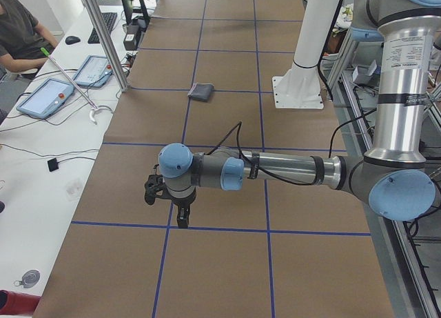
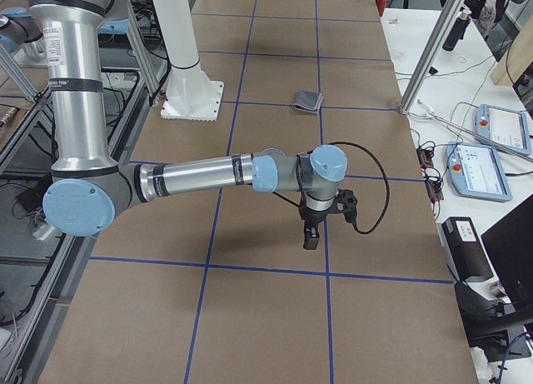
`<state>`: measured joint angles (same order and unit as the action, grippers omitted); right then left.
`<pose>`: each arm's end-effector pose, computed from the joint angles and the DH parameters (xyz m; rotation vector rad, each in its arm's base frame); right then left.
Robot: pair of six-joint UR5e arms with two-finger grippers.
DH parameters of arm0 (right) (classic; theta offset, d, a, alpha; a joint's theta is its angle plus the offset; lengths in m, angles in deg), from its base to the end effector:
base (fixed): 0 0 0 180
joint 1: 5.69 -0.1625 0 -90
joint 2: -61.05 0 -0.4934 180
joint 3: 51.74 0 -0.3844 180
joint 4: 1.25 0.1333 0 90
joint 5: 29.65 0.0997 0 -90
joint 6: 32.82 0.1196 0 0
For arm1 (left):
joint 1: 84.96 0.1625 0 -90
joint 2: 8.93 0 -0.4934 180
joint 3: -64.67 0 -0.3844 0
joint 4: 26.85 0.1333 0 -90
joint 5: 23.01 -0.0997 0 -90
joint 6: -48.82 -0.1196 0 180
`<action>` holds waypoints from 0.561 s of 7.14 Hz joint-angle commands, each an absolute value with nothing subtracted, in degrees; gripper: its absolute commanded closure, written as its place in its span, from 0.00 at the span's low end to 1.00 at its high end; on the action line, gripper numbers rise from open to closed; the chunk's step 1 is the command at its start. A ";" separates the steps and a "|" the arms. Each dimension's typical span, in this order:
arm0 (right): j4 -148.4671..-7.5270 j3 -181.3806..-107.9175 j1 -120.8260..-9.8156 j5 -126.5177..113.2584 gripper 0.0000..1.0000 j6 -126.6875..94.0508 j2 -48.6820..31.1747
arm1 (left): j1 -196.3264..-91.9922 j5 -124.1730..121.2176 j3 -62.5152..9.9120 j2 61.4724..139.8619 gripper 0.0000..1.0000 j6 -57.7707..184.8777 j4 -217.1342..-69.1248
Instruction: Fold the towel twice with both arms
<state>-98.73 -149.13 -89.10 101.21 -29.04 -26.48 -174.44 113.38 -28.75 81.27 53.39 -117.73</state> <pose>-0.0031 -0.5063 0.6759 -0.0248 -0.7138 -0.0618 -0.0422 -0.4916 0.7060 0.0382 0.8117 -0.0350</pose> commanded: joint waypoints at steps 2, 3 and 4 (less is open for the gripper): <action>-98.72 -149.12 -89.10 101.22 0.00 -29.04 -26.49 | -174.44 113.40 -28.76 81.34 0.00 53.31 -117.82; -98.72 -148.95 -89.01 101.22 0.00 -29.04 -26.49 | -174.35 113.40 -28.93 81.34 0.00 53.31 -117.82; -98.72 -148.95 -89.01 101.22 0.00 -29.04 -26.49 | -174.44 113.40 -28.94 81.34 0.00 53.31 -117.82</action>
